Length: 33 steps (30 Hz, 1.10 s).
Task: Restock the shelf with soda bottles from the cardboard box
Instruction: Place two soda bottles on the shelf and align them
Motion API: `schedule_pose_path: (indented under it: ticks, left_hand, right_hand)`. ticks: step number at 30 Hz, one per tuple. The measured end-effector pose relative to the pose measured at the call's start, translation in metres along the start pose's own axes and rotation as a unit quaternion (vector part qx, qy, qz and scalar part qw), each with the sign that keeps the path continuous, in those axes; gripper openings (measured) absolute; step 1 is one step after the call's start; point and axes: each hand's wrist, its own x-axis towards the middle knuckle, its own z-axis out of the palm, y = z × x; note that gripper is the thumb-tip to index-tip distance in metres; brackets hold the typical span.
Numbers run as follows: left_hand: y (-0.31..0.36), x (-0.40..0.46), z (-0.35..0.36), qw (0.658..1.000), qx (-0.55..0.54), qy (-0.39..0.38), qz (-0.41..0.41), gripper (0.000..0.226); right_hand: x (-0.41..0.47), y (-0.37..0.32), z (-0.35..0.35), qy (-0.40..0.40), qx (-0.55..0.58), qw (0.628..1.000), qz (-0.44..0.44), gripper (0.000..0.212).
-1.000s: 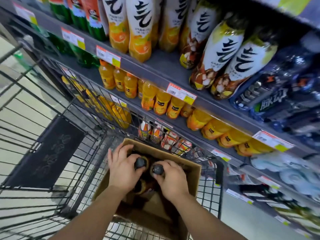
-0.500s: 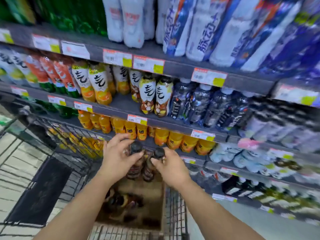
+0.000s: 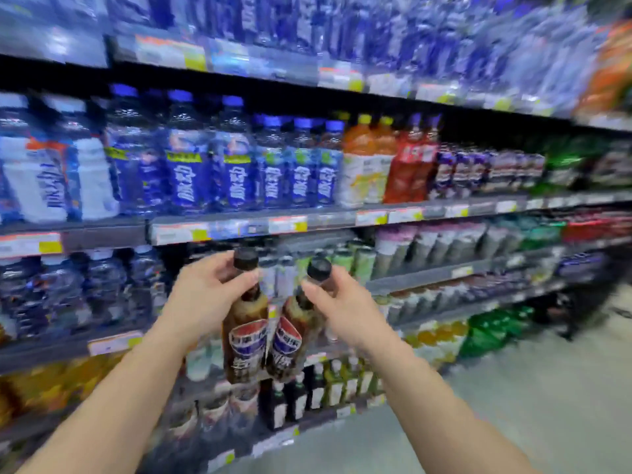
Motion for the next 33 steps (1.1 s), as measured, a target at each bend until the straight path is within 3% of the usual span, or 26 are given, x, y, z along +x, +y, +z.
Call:
schedule_pose_path:
  ticks: [2, 4, 6, 10, 13, 15, 21, 33]
  left_hand:
    - [0.028, 0.009, 0.079, 0.998, -0.033, -0.049, 0.007, 0.014]
    - [0.055, 0.016, 0.153, 0.994, -0.054, -0.088, 0.025, 0.020]
    - [0.078, 0.020, 0.220, 0.987, -0.071, -0.136, 0.052, 0.013]
    - [0.115, 0.031, 0.343, 0.968, -0.092, -0.216, 0.084, 0.018]
    - [0.132, 0.044, 0.429, 0.955, -0.107, -0.256, 0.106, 0.004]
    - [0.135, 0.058, 0.487, 0.946, -0.121, -0.281, 0.111, 0.006]
    - [0.149, 0.131, 0.640, 0.924, -0.126, -0.333, 0.137, 0.006]
    - [0.176, 0.262, 0.894, 0.913, -0.079, -0.363, 0.171, 0.006]
  right_hand:
    - [-0.021, 0.022, -0.074, 0.049, 0.007, 0.998, 0.031, 0.037]
    - [-0.039, 0.045, -0.142, 0.099, 0.031, 0.993, 0.061, 0.029]
    - [-0.055, 0.069, -0.202, 0.159, 0.050, 0.983, 0.083, 0.028]
    - [-0.083, 0.122, -0.302, 0.280, 0.058, 0.952, 0.108, 0.043]
    - [-0.092, 0.167, -0.361, 0.330, 0.048, 0.933, 0.134, 0.051]
    - [-0.087, 0.205, -0.399, 0.344, 0.049, 0.927, 0.142, 0.050]
    - [-0.038, 0.277, -0.524, 0.386, 0.094, 0.906, 0.144, 0.021]
    - [0.074, 0.427, -0.744, 0.407, 0.065, 0.902, 0.127, 0.032]
